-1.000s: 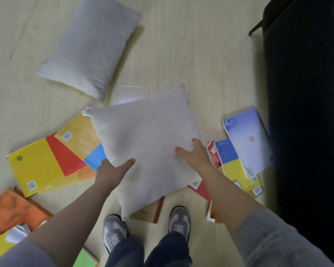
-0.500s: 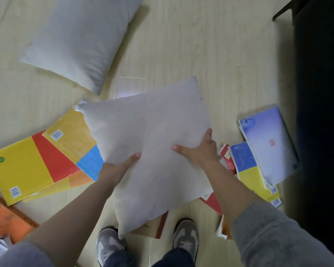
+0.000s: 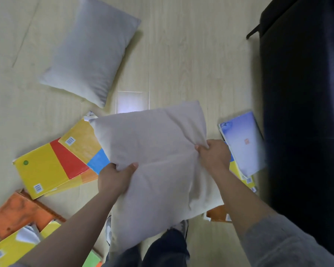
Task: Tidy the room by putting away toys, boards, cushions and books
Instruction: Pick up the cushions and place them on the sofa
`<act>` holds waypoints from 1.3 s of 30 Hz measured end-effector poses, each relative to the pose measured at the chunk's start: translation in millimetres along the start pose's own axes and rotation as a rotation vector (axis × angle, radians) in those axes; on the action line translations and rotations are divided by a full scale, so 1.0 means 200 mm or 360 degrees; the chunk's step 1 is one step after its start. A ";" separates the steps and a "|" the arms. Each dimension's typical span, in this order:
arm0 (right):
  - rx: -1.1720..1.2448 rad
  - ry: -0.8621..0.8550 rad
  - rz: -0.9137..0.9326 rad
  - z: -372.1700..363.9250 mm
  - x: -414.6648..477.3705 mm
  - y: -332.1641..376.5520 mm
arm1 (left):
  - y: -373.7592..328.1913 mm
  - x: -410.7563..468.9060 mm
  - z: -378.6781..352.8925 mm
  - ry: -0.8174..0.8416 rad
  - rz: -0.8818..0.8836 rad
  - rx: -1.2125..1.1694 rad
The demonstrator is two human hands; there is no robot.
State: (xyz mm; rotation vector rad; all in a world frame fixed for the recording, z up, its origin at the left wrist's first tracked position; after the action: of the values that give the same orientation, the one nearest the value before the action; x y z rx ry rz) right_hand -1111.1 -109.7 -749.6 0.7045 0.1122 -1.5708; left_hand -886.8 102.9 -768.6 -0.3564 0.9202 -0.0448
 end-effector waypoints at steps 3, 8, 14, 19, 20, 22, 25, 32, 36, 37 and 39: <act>0.0052 -0.0030 -0.0029 0.21 -0.18 0.02 | -0.07 -0.21 0.13 -0.0029 -0.0056 0.0042; 0.0124 -0.0058 -0.0099 0.57 -0.49 0.07 | -0.26 -0.59 0.38 -0.0041 -0.0273 0.0220; 0.0200 -0.0142 -0.0159 1.05 -0.84 0.12 | -0.50 -1.05 0.65 -0.0086 -0.0565 0.0513; 0.0274 -0.0287 -0.0172 1.43 -1.10 0.15 | -0.66 -1.38 0.80 -0.0101 -0.0707 0.0654; 0.0306 -0.0326 -0.0153 1.50 -1.14 0.15 | -0.70 -1.44 0.82 -0.0098 -0.0735 0.0685; 0.0357 -0.0411 -0.0115 1.70 -1.24 0.17 | -0.77 -1.60 0.87 -0.0087 -0.0806 0.0691; 0.0397 -0.0547 -0.0073 1.93 -1.36 0.19 | -0.86 -1.75 0.92 -0.0088 -0.0883 0.0717; 0.0515 -0.0849 -0.0087 2.27 -1.70 0.14 | -0.98 -2.10 1.00 -0.0006 -0.1233 0.1075; 0.0564 -0.1021 -0.0081 2.45 -1.94 0.09 | -0.98 -2.24 1.02 0.0158 -0.1349 0.1236; 0.0579 -0.1051 -0.0078 2.49 -1.98 0.08 | -0.99 -2.27 1.03 0.0202 -0.1371 0.1213; 0.0582 -0.1107 -0.0123 2.58 -2.09 0.02 | -1.06 -2.39 1.01 0.0257 -0.1496 0.1184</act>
State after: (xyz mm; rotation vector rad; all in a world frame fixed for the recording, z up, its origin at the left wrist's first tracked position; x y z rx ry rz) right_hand -1310.5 9.2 -128.6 0.3955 -0.6817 -1.8493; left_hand -995.7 51.7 -221.0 -0.0575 0.7608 -1.2593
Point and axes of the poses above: each hand's wrist, its own x-axis towards the middle knuckle, its own z-axis out of the back of the hand, y = z × x, the point moved 6 cm from there along x, towards the middle knuckle, and after that the axes turned 4 degrees about x, right-handed, at the moved point
